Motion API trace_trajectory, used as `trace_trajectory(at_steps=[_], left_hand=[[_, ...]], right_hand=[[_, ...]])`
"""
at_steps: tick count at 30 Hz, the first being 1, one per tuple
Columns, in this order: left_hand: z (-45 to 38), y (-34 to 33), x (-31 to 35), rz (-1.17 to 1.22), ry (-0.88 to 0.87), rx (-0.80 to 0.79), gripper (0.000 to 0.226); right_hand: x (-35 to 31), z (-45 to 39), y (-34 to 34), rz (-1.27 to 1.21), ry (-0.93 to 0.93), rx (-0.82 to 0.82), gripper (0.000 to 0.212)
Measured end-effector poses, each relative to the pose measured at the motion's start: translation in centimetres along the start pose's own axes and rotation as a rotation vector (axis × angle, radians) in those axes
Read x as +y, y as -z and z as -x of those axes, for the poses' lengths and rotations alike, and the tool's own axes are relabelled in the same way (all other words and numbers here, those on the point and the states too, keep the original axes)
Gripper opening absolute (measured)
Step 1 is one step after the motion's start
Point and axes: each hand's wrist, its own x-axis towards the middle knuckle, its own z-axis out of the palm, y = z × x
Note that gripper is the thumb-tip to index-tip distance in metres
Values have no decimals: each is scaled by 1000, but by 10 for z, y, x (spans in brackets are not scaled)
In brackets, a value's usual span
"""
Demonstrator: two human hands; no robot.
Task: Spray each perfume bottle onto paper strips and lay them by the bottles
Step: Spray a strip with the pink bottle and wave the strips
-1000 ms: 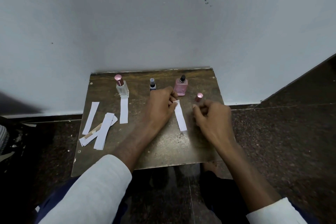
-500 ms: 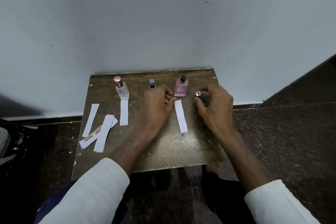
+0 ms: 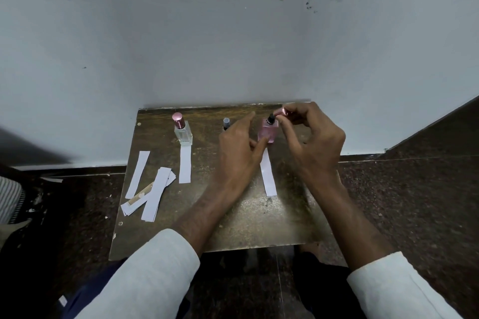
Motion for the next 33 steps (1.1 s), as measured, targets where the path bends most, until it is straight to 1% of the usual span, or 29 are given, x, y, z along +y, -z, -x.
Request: trace_trajectory(at_steps=[4, 8, 16, 20, 25, 28, 30, 32, 33], left_hand=[[-2, 1, 3, 50, -61, 14, 46], [-4, 2, 3, 70, -67, 10, 33], [-8, 5, 1, 66, -67, 12, 31], [-8, 7, 2, 73, -81, 13, 32], [-6, 8, 4, 74, -95, -2, 34], [-3, 12, 5, 9, -84, 6, 37], [1, 16, 4, -33, -64, 7, 39], [7, 21, 1, -77, -47, -32, 30], [9, 23, 1, -111, -47, -65, 24]], right_hand=[[1, -2, -10, 14, 72, -57, 18], [1, -7, -12, 53, 95, -74, 18], [11, -4, -9, 112, 150, -144, 14], [12, -7, -10, 58, 37, -202, 14], [9, -9, -9, 42, -18, -241, 14], [9, -10, -6, 44, -58, -250, 23], [8, -9, -3, 45, -81, -244, 39], [9, -8, -1, 50, -91, -266, 55], [12, -7, 0, 66, -84, -286, 60]])
